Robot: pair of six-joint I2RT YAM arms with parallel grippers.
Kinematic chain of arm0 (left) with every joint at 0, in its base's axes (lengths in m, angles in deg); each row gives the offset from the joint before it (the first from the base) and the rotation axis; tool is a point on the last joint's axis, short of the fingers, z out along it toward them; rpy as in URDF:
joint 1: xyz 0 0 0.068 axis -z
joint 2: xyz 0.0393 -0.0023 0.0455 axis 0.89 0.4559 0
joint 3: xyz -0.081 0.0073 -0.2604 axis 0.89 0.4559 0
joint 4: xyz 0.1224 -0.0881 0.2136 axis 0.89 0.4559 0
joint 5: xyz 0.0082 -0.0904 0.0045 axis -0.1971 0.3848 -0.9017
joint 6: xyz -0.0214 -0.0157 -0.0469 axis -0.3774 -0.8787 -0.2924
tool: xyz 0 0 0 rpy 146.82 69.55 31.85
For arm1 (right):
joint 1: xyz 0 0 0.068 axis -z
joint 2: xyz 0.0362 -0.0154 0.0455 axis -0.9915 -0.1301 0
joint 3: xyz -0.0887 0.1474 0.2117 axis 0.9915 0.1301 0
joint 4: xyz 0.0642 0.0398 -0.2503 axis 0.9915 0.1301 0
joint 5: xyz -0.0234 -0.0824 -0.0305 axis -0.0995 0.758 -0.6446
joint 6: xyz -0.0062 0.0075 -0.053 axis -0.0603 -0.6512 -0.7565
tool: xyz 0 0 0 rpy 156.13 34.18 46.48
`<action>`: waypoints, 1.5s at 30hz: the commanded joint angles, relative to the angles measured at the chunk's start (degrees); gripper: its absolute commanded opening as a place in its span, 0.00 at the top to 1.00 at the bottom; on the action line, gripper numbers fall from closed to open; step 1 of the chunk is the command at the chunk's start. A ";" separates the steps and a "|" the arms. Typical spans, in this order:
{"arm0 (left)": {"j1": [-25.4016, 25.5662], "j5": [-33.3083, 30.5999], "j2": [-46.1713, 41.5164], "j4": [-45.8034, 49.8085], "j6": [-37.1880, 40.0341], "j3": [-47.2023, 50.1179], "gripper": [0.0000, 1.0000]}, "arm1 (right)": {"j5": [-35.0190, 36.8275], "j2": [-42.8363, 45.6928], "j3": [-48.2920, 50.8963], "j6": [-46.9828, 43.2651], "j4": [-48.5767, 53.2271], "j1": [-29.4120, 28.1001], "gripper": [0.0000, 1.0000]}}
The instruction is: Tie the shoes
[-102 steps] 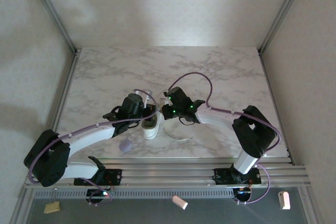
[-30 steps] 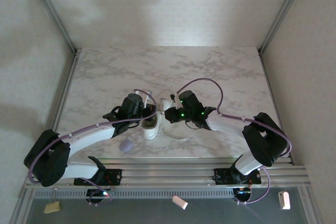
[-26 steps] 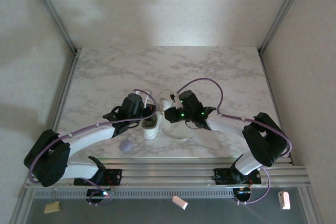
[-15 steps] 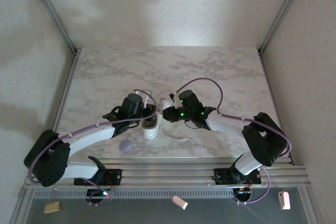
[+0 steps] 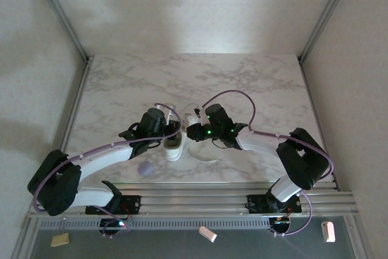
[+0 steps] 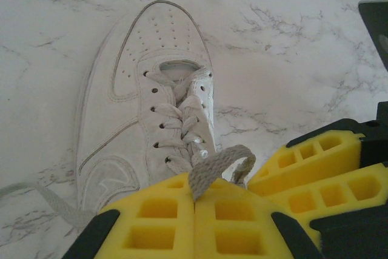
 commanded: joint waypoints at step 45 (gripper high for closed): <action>-0.25 -1.70 -0.87 0.56 -1.19 2.15 1.00 | 1.54 6.18 -1.04 -3.11 3.17 -0.36 1.00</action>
